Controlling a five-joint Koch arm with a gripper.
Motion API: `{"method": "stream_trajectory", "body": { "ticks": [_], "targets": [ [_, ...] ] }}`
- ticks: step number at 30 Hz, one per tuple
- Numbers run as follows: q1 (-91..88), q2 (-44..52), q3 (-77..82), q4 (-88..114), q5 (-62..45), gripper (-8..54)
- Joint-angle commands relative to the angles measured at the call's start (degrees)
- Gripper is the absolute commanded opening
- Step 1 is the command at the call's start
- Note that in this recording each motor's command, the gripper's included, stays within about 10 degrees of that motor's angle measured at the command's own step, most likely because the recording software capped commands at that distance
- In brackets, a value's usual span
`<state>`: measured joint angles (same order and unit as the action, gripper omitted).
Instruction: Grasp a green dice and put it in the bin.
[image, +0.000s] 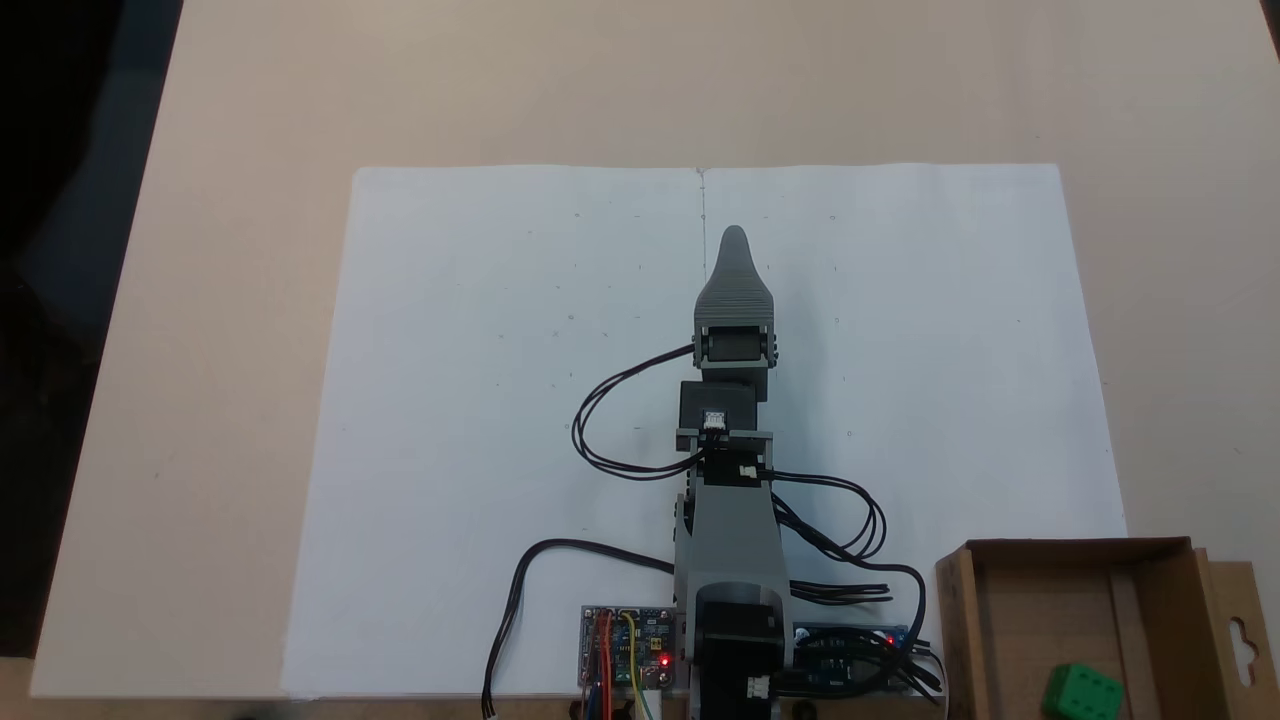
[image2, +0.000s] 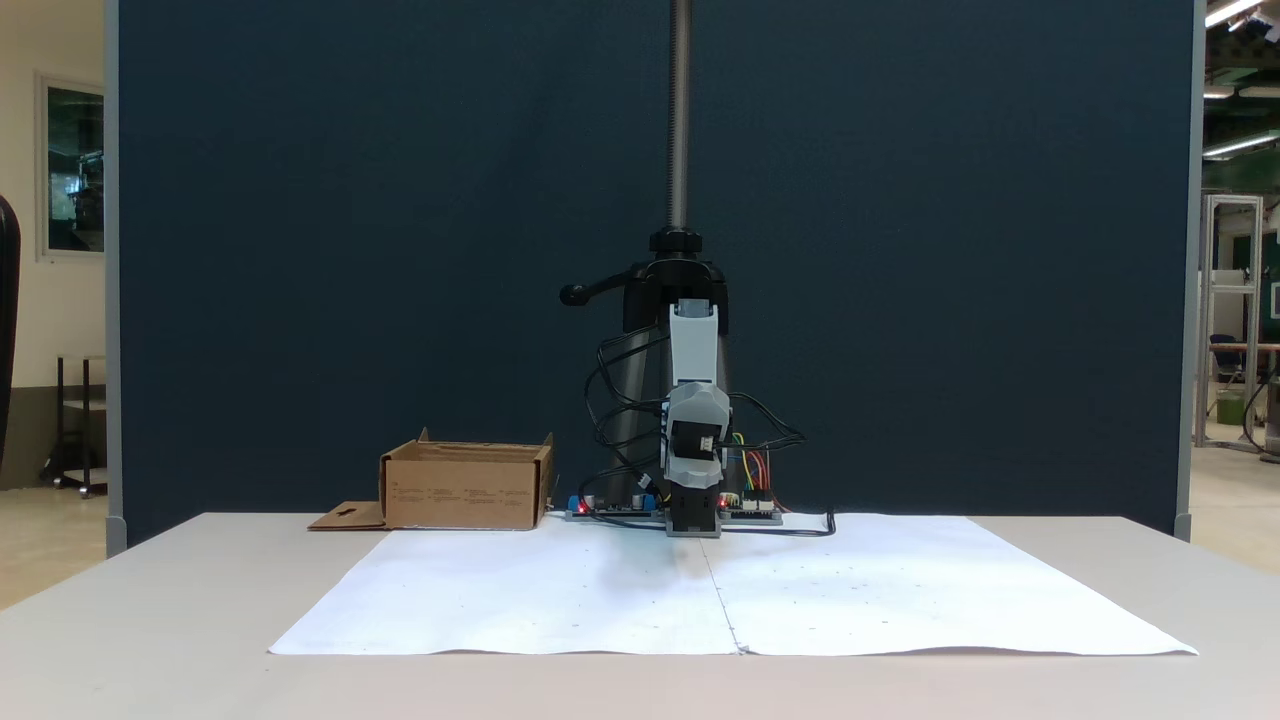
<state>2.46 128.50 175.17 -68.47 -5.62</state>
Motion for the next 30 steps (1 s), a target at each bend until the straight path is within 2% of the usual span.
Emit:
{"method": "stream_trajectory", "body": {
  "ticks": [1, 30],
  "targets": [
    [0.79, 6.24, 4.13, -7.47, -2.72, 45.5],
    [-0.62, 6.33, 4.22, -8.88, -3.34, 45.1]
  ]
}}
